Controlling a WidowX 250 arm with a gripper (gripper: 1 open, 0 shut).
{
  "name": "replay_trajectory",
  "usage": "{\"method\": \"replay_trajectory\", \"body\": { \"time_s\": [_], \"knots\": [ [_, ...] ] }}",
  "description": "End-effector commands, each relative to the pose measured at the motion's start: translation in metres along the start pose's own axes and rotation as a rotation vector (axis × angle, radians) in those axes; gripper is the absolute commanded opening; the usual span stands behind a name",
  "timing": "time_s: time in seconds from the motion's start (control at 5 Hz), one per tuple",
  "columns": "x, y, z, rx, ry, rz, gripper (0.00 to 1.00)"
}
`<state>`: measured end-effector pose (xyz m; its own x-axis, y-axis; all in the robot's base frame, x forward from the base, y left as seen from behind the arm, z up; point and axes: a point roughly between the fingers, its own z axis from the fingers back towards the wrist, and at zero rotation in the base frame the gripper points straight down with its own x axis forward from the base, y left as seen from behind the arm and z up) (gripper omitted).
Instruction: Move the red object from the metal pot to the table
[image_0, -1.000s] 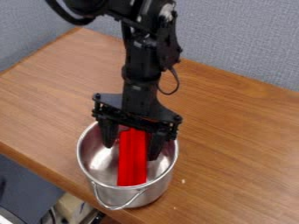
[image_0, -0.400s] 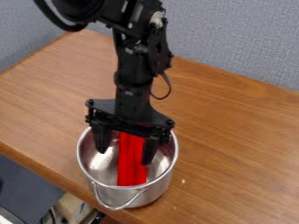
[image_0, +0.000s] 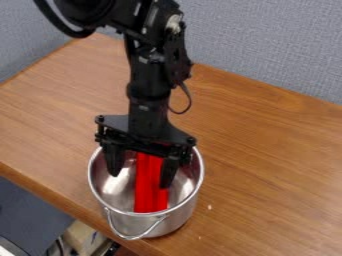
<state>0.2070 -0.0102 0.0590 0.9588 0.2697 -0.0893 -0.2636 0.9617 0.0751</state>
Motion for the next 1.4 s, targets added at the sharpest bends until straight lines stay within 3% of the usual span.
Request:
{"method": "replay_trajectory", "body": {
  "time_s": [0.0, 0.8, 1.0, 1.2],
  "knots": [
    [0.002, 0.003, -0.001, -0.006, -0.003, 0.017, 1.0],
    [0.004, 0.004, -0.008, -0.017, 0.007, 0.036, 1.0],
    [0.006, 0.005, -0.013, -0.012, 0.015, 0.041, 0.0],
    [0.006, 0.005, -0.014, -0.011, 0.016, 0.043, 0.0]
  ]
}}
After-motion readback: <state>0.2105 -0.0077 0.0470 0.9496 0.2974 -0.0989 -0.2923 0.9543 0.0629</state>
